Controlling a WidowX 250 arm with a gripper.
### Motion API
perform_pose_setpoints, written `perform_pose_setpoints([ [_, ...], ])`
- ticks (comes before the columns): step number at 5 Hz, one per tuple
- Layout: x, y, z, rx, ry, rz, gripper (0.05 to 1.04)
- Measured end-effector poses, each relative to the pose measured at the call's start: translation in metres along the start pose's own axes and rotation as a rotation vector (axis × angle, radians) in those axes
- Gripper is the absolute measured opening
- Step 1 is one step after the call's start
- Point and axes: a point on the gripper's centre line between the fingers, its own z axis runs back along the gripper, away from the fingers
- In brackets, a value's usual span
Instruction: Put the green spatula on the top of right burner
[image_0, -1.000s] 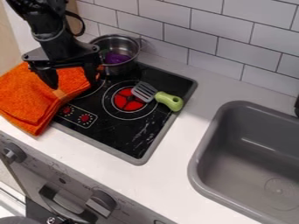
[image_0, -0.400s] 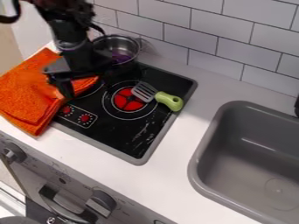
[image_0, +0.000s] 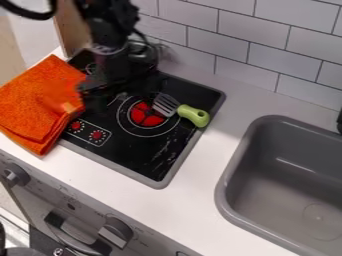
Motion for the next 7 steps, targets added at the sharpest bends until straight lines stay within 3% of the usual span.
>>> perform_pose_setpoints([
  [2, -0.018, -0.038, -0.002, -0.047, 0.078, 0.185, 0.999],
  [4, -0.037, -0.070, -0.021, -0.015, 0.112, 0.304, 0.999],
  [5, -0.040, -0.075, -0.032, 0.015, 0.096, 0.343, 0.986],
  [6, -0.039, -0.076, -0.042, 0.036, 0.088, 0.385, 0.904],
  [7, -0.038, -0.077, -0.043, 0.027, 0.084, 0.398, 0.640],
])
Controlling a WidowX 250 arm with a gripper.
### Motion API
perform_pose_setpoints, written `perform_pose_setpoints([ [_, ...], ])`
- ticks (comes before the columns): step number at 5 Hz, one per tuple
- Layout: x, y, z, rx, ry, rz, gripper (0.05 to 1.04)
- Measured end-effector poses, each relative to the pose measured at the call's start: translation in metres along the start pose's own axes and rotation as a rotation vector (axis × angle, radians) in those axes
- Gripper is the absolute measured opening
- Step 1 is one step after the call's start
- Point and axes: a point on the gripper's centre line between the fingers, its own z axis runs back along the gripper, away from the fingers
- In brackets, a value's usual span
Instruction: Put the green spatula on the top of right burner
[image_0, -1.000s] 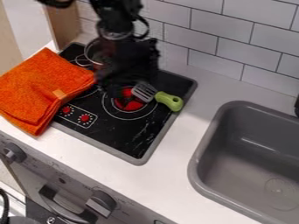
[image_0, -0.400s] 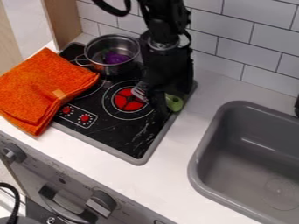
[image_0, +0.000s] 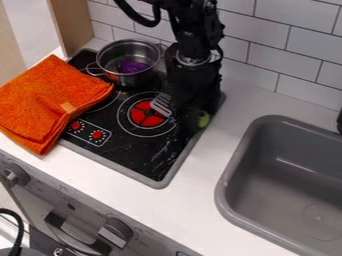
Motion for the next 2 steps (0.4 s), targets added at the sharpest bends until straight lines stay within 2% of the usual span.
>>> perform_pose_setpoints([
  [1, 0.0014, 0.0031, -0.0018, 0.002, -0.002, -0.001, 0.416],
  [2, 0.0052, 0.0064, -0.0007, -0.016, -0.009, -0.032, 0.402],
])
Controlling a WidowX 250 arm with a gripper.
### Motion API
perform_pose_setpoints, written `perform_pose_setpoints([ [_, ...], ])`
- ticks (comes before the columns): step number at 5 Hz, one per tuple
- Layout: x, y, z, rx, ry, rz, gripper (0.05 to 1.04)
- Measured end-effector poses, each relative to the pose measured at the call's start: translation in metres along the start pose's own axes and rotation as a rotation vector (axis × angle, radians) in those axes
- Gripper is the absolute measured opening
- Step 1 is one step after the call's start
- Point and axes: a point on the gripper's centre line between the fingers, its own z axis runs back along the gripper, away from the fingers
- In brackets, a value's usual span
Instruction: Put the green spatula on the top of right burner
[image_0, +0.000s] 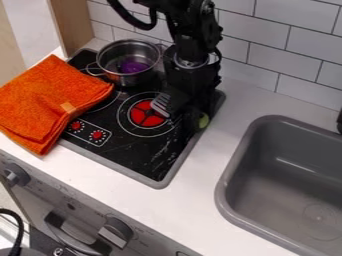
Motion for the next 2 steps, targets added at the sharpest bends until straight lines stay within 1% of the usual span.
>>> perform_pose_setpoints([
  [1, 0.004, 0.009, 0.002, -0.007, -0.029, -0.117, 0.402],
  [2, 0.011, 0.031, 0.012, 0.043, -0.041, -0.343, 0.402],
])
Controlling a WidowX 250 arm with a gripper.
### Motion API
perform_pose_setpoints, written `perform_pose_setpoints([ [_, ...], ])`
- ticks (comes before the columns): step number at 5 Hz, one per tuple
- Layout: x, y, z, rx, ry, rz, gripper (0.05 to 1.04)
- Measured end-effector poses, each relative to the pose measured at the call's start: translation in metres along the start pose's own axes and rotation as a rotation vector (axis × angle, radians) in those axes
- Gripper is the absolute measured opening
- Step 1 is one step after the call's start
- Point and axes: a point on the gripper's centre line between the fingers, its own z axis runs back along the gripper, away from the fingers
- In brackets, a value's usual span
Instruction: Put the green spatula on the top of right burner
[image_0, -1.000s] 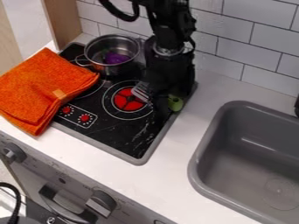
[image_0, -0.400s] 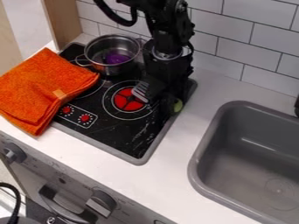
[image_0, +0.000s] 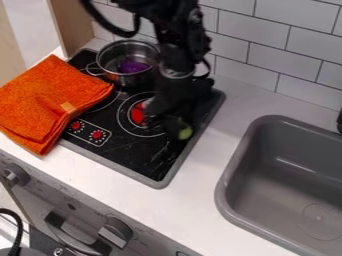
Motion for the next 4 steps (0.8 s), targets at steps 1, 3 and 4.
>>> perform_pose_setpoints([
  [1, 0.001, 0.025, 0.015, -0.014, -0.037, -0.207, 0.402],
  [3, 0.014, 0.060, 0.002, 0.000, -0.028, -0.720, 0.402],
  [4, 0.018, 0.064, -0.002, -0.022, -0.049, -0.960, 0.402],
])
